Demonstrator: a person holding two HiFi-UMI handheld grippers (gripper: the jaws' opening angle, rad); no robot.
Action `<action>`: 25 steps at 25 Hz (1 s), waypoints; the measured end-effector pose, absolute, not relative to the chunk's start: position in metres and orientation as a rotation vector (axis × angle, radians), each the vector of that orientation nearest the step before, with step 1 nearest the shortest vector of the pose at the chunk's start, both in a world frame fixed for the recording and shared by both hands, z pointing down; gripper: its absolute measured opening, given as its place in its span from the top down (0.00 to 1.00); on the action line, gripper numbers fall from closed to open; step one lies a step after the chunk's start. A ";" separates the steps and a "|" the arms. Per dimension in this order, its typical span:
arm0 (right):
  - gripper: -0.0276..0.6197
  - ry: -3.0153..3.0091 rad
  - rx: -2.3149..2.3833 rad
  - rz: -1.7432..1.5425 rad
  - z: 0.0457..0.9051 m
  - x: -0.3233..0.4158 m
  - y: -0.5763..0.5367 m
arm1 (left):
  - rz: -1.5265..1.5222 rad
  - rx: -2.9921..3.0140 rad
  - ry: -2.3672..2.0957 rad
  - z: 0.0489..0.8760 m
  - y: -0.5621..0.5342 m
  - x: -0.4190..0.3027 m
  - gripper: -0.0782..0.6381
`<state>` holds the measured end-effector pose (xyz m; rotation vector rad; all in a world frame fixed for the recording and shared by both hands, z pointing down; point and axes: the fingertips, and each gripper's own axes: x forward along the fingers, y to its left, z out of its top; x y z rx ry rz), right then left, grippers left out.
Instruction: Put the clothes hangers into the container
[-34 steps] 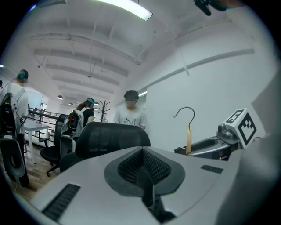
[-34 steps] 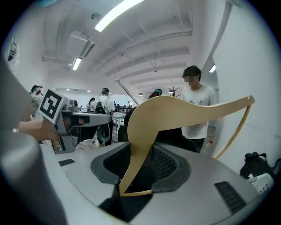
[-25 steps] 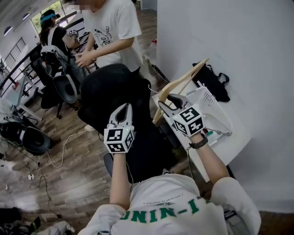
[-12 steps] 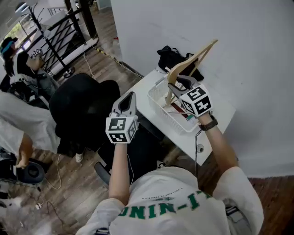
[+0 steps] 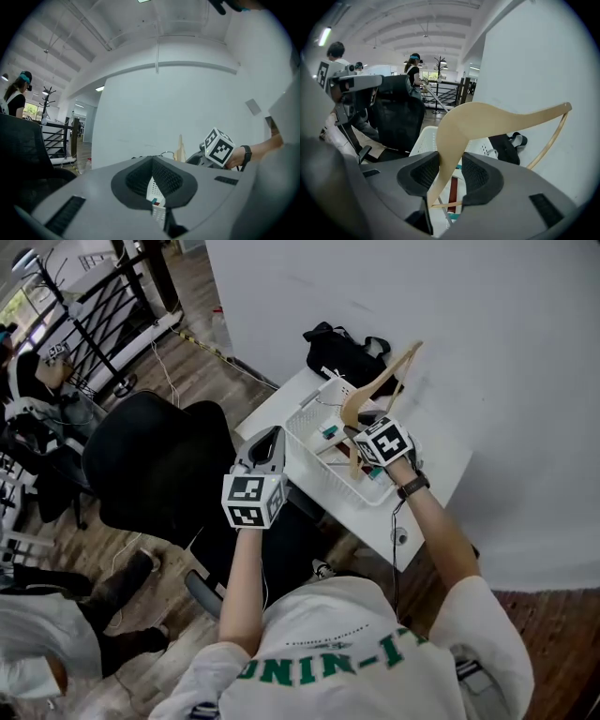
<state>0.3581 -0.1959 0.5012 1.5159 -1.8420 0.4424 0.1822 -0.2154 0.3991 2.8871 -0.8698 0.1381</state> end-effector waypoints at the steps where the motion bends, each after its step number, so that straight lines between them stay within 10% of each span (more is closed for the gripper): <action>1: 0.70 -1.835 1.500 0.474 0.514 0.357 -0.198 | 0.146 2.881 -0.872 0.402 -0.216 0.181 0.88; 15: 0.71 -1.684 1.347 0.726 0.641 0.326 -0.222 | 0.215 2.795 -0.987 0.428 -0.217 0.138 0.88; 18: 0.41 -1.712 1.359 0.758 0.642 0.324 -0.229 | 0.211 2.779 -1.017 0.430 -0.218 0.126 0.88; 25: 0.40 -1.790 1.410 0.682 0.606 0.315 -0.223 | 0.211 2.761 -1.053 0.436 -0.217 0.107 0.88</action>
